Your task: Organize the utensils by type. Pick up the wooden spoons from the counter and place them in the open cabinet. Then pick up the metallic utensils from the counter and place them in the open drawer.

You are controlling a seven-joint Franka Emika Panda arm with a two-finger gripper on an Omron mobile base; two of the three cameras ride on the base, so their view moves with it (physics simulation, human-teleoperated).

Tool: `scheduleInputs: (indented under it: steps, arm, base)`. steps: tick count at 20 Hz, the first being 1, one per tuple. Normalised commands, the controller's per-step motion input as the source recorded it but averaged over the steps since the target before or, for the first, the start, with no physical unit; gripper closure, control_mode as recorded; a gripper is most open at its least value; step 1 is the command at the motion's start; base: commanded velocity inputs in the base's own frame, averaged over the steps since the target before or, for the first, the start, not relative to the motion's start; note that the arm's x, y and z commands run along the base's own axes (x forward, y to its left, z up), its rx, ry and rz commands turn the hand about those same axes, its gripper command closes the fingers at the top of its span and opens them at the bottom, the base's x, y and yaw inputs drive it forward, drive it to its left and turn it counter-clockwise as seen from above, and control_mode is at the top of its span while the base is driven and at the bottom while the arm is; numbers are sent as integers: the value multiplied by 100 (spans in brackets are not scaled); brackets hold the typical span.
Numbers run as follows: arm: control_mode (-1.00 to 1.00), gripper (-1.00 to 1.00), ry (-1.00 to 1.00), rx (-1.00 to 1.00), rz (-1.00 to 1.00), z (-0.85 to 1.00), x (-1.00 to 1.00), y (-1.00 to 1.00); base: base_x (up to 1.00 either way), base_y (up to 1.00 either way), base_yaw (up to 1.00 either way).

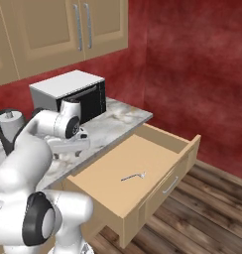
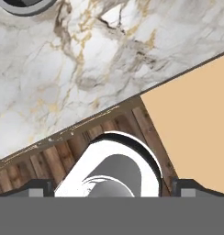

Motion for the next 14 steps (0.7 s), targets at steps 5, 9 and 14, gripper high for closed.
scheduleInputs:
  steps: [5,9,14]
  arm:
    - [-100,-100,-3,0,3,4,-58,51]
    - [-100,-100,-3,0,6,4,-38,53]
    - [-100,-100,-11,0,11,6,-27,54]
  base:
    - [0,0,0]
    - [0,0,0]
    - [0,0,0]
